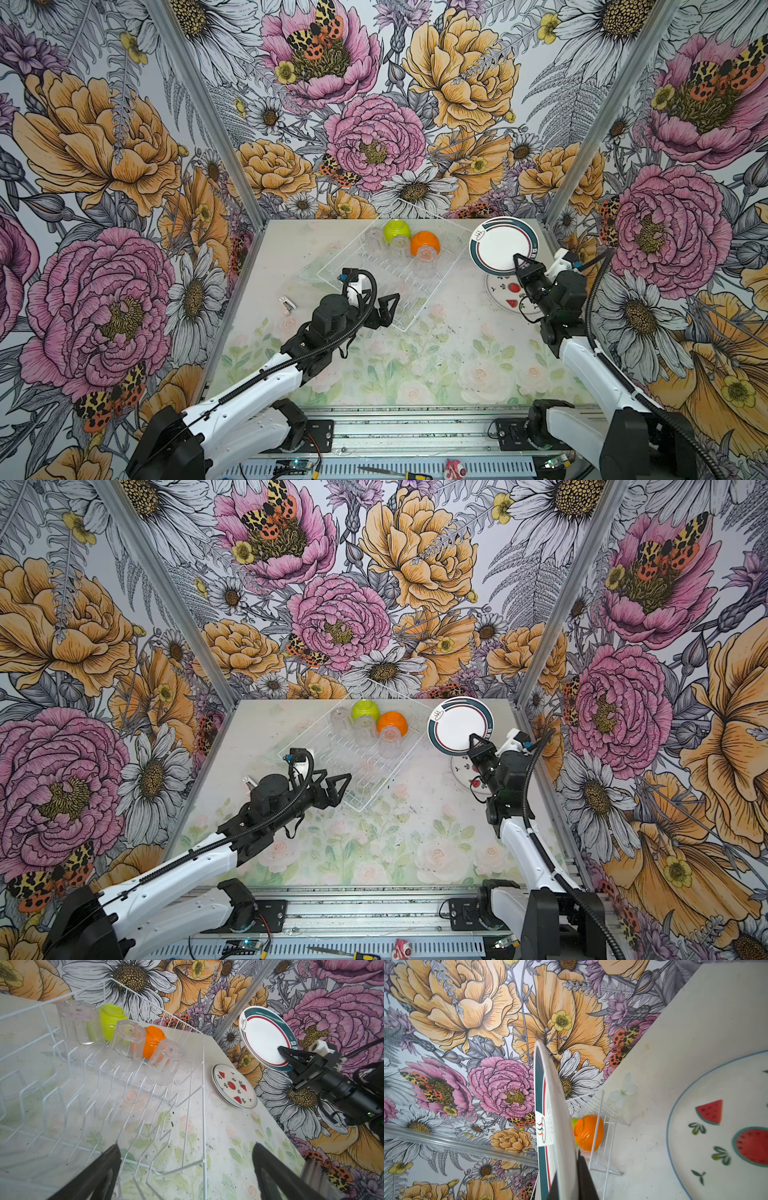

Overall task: Unload the mixed dishes from the dish rack
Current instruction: 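Carry the banded plate toward the placed plates with the right gripper while the left withdraws, then lower the banded plate onto the watermelon-print plate with the right gripper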

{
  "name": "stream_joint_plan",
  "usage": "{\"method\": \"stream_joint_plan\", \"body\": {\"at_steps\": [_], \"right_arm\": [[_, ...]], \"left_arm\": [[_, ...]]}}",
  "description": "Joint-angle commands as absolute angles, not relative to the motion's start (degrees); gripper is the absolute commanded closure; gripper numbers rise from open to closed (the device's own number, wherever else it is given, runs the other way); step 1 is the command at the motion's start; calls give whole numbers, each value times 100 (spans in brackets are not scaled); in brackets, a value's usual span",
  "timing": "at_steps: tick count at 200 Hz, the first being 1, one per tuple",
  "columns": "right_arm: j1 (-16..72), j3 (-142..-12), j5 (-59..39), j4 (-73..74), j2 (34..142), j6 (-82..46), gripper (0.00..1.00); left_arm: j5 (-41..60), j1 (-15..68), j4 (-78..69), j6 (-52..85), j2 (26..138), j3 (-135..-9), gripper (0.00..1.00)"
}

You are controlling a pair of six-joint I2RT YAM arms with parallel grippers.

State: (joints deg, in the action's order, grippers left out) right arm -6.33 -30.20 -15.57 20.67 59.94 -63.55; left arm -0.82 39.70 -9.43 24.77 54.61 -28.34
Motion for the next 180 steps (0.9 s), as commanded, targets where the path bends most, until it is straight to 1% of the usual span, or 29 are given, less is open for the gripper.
{"method": "stream_joint_plan", "body": {"at_steps": [1,45,80,109,147,180], "right_arm": [[-1018,-2841,-1730,1970,5827,-6330,100],[-1527,-2639,-1942,1898,6385,-6303,100],[-1608,-2680,-2029,1887,7091,-6322,100],[-1617,-2698,-1911,1898,7475,-6369,100],[-1652,-2617,-1801,1760,7664,-6454,100],[-1661,-2446,-1477,1486,7420,-6448,100]], "left_arm": [[-326,4042,-1696,1988,5178,-2507,1],[-792,4184,-2255,1870,4761,-2025,1],[-894,4184,-2233,1905,4718,-1995,1],[-898,4184,-2202,1988,4782,-2021,1],[-888,4184,-2197,2039,4903,-2050,1],[-896,4184,-2198,2061,4913,-2061,1]]}}
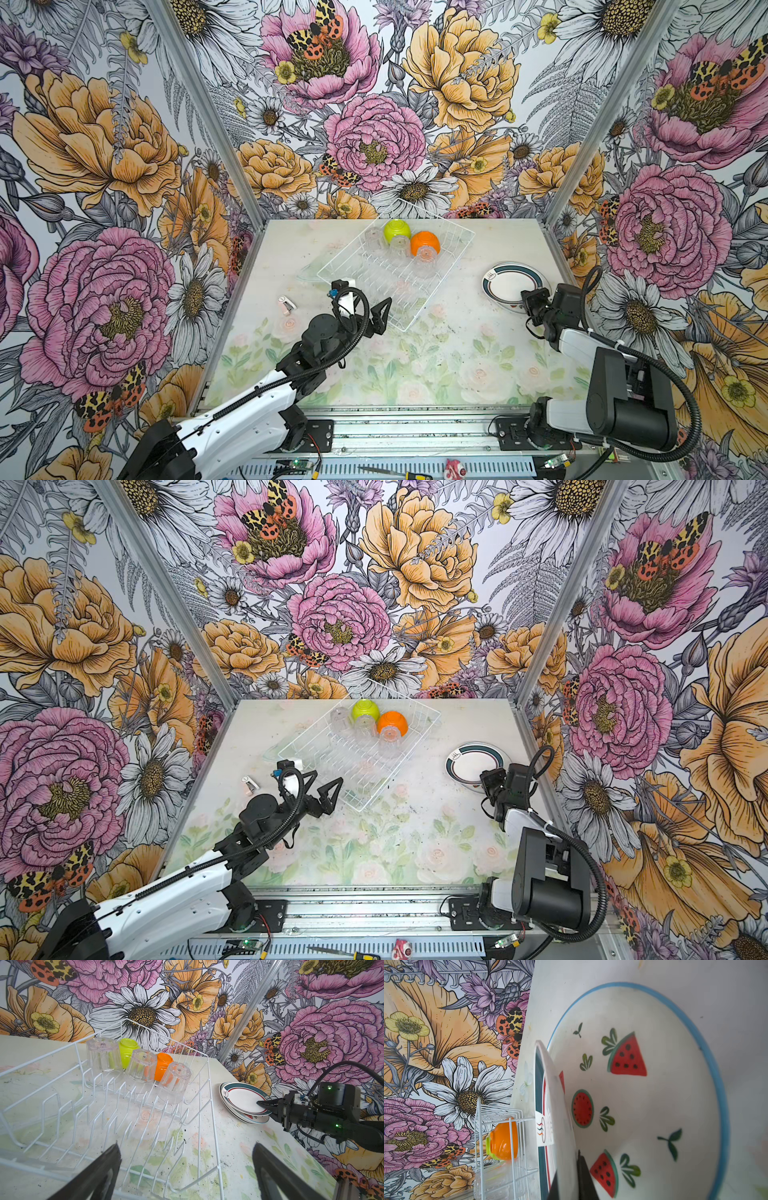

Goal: Unload the mixed dishes from the dish rack

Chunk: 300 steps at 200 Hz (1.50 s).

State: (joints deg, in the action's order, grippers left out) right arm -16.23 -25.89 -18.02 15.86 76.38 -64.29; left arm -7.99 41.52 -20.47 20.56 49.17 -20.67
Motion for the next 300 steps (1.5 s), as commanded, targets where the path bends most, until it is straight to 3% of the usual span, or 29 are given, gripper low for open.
{"method": "stream_joint_plan", "body": {"at_steps": [1,20,59,103,121,203,262,300], "right_arm": [[-1661,-2445,-1472,1477,7410,-6441,100],[-1661,-2495,-1459,1234,7314,-6322,99],[-1670,-2522,-1313,898,7109,-6309,74],[-1683,-2622,-1211,361,6901,-6288,17],[-1688,-2713,-1109,45,6787,-6177,2],[-1696,-3230,-385,-1370,6439,-5322,1],[-1635,-3379,-369,-1642,6571,-4146,1],[-1627,-3178,-471,-1775,6435,-3743,1]], "left_arm": [[-896,4184,-2198,2063,4909,-2059,1],[-896,4186,-2202,2065,4896,-2053,1],[-916,4178,-2180,2058,4883,-2055,1],[-869,4182,-2234,2041,4886,-2030,1],[-920,4166,-2191,2057,4887,-2038,1],[-1122,4167,-1755,2008,4923,-2235,1],[-2218,4128,10,2879,5457,-3225,1],[-2290,3971,697,3368,5762,-3642,1]]}}
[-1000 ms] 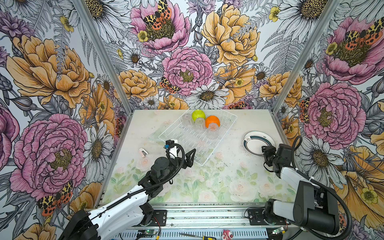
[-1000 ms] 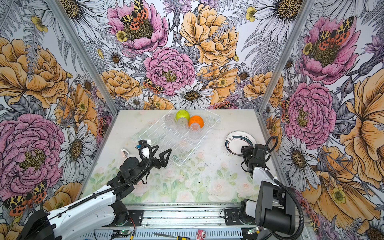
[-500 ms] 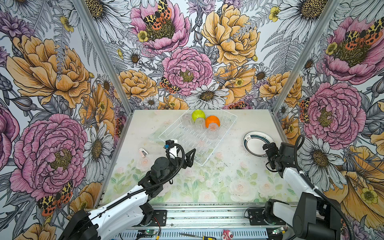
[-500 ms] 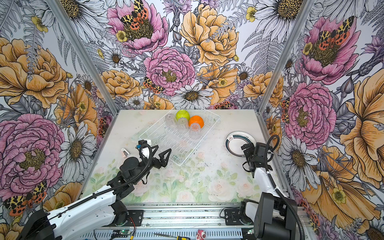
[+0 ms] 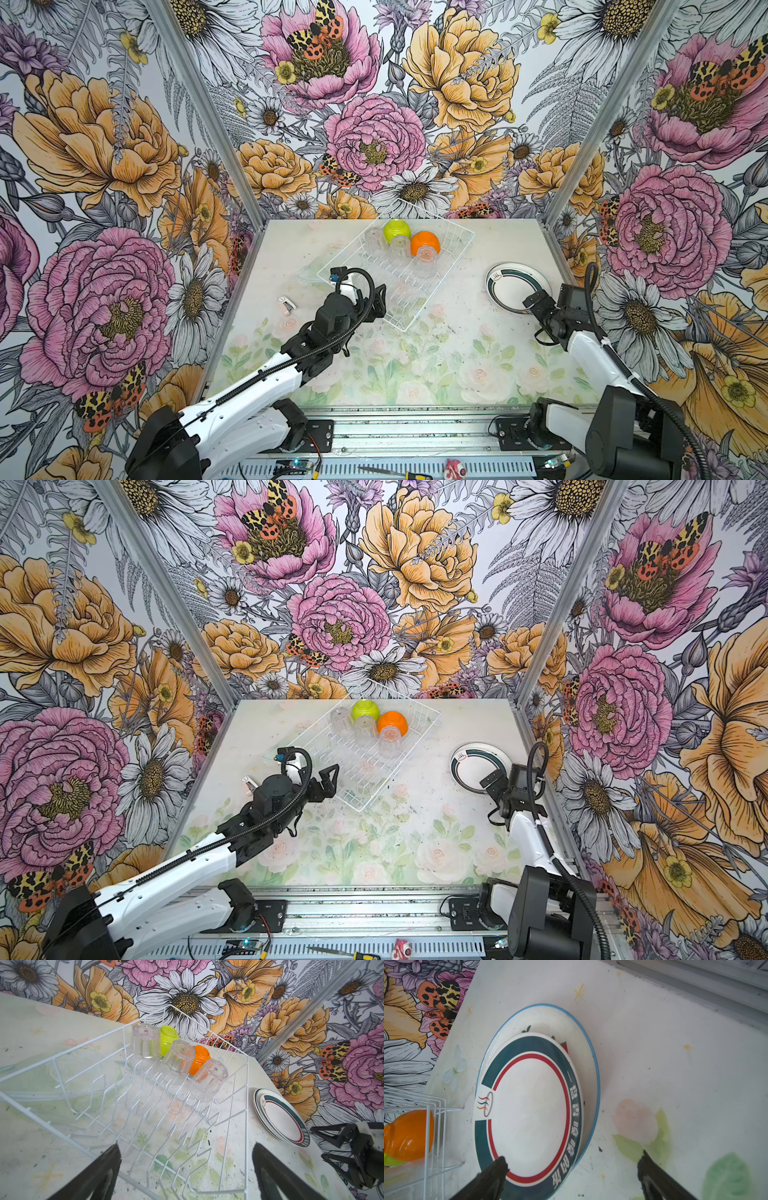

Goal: Unload the mixed dishes from the dish rack

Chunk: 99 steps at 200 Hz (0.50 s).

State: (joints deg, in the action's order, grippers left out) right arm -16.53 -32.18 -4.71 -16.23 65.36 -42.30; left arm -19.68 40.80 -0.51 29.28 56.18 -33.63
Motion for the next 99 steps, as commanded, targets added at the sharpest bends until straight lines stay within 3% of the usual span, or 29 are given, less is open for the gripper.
{"method": "stream_joint_plan", "body": {"at_steps": [1,55,78,99], "right_arm": [[-1626,-3171,-485,-1775,6425,-3739,1],[-1613,-2902,-1196,-1812,5700,-3328,2],[-1570,-2891,-1678,-1880,5573,-3140,4],[-1457,-2939,-1836,-2110,5531,-2926,3]], "left_arm": [[-2292,3959,722,3367,5772,-3658,1],[-1967,3559,1975,3418,6452,-4713,2],[-1702,3570,2271,3269,6799,-5029,11],[-1437,3535,2561,3405,6993,-5194,13]]}}
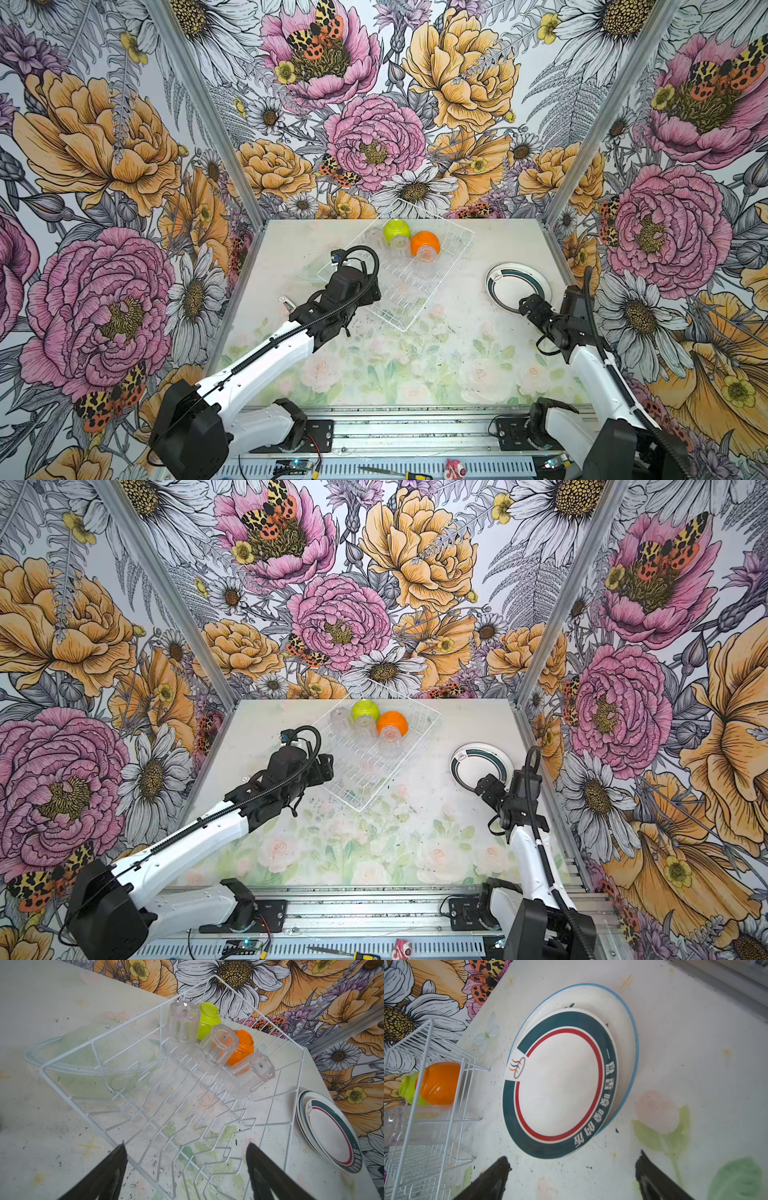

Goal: Unload the mixed dishes from the dish rack

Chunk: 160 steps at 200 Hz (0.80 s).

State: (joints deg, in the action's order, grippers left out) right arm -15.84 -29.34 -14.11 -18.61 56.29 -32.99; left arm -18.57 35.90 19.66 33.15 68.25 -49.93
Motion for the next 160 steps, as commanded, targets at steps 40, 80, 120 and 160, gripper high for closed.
{"method": "stream_joint_plan", "body": {"at_steps": [40,80,120,160], "right_arm": [[-1232,-2909,-1862,-2226,5438,-2743,3],[-986,-2989,-2310,-2195,5417,-2676,2],[-908,-2841,-2910,-2156,4934,-2789,2],[-858,-2461,-3051,-2083,4242,-2867,0]], "left_arm": [[-1003,3453,2704,3724,7178,-5235,13],[-530,3424,2714,3795,7589,-5644,13],[-387,3501,2708,3473,8104,-6460,9],[-83,3667,2714,2869,9378,-7865,5]]}}
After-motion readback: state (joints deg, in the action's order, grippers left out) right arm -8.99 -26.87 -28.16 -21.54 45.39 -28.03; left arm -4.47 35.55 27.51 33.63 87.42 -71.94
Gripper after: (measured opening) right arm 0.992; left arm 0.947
